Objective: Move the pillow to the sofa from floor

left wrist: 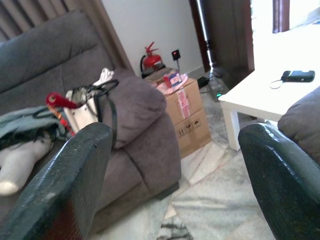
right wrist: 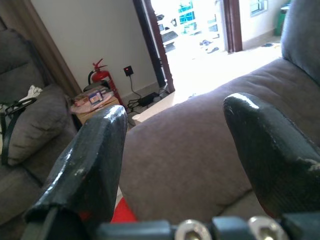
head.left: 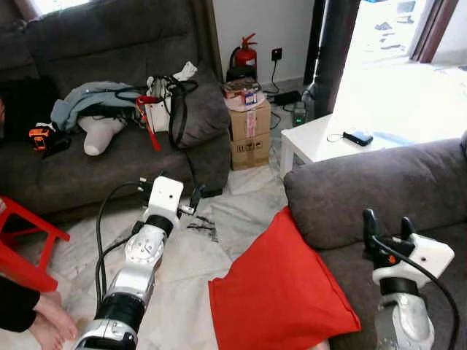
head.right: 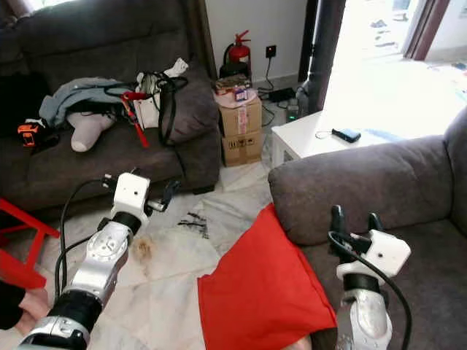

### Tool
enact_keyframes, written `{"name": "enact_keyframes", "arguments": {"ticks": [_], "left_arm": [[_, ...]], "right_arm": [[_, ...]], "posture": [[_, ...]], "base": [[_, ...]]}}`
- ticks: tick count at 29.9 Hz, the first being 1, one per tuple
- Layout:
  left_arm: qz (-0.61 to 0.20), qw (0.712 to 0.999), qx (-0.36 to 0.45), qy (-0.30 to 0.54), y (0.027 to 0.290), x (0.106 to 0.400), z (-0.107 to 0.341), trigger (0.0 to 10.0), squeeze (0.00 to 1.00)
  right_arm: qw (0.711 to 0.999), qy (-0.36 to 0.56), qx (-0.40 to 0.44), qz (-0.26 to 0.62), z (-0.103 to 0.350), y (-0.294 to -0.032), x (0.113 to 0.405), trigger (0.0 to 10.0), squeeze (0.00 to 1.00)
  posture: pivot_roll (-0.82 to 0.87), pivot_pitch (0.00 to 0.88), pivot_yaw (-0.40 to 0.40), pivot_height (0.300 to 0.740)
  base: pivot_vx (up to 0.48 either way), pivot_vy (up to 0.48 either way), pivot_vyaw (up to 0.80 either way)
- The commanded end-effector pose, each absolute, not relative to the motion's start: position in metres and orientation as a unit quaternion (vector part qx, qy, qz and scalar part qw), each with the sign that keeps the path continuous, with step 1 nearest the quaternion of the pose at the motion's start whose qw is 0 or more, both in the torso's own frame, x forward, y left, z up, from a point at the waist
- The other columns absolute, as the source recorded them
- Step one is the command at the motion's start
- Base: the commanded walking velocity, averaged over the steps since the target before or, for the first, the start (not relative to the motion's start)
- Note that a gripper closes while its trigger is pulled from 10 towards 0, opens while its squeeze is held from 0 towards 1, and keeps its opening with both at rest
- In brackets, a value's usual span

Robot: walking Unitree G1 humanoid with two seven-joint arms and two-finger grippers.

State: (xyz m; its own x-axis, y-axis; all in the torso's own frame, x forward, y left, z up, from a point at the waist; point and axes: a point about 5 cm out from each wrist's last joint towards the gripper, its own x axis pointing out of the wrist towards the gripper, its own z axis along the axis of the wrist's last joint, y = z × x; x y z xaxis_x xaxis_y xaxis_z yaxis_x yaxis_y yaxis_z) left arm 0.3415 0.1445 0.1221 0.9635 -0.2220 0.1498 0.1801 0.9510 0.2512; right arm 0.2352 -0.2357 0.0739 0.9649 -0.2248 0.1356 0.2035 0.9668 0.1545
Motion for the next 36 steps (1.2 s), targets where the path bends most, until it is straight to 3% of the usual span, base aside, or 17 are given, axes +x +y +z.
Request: {"name": "enact_keyframes", "arguments": {"ticks": [1, 11, 21, 32, 36], "left_arm": [[-0.096, 0.984, 0.127, -0.08, 0.152, 0.342, 0.12, 10.0, 0.0], [-0.051, 0.986, 0.128, -0.097, 0.169, 0.334, 0.123, 10.0, 0.0], [0.006, 0.986, 0.134, -0.098, 0.191, 0.317, 0.121, 10.0, 0.0], [0.021, 0.987, 0.133, -0.091, 0.195, 0.307, 0.116, 10.0, 0.0], [0.015, 0.988, 0.13, -0.087, 0.191, 0.31, 0.117, 10.0, 0.0]], "right_arm": [[0.989, -0.076, 0.074, -0.098, 0.073, -0.232, 0.237, 10.0, 0.0], [0.992, -0.061, 0.097, -0.058, 0.071, -0.217, 0.265, 10.0, 0.0], [0.991, -0.054, 0.122, 0.024, 0.072, -0.18, 0.292, 10.0, 0.0], [0.99, -0.058, 0.121, 0.047, 0.076, -0.176, 0.302, 10.0, 0.0], [0.992, -0.054, 0.115, 0.024, 0.071, -0.186, 0.296, 10.0, 0.0]], "posture": [[-0.21, 0.055, 0.14, 0.74], [-0.09, 0.029, 0.094, 0.74], [0.02, 0.022, 0.033, 0.74], [0.02, 0.04, 0.013, 0.74], [-0.01, 0.05, 0.024, 0.74]], "base": [[0.0, 0.0, 0.0], [0.0, 0.0, 0.0], [0.0, 0.0, 0.0], [0.0, 0.0, 0.0], [0.0, 0.0, 0.0]]}}
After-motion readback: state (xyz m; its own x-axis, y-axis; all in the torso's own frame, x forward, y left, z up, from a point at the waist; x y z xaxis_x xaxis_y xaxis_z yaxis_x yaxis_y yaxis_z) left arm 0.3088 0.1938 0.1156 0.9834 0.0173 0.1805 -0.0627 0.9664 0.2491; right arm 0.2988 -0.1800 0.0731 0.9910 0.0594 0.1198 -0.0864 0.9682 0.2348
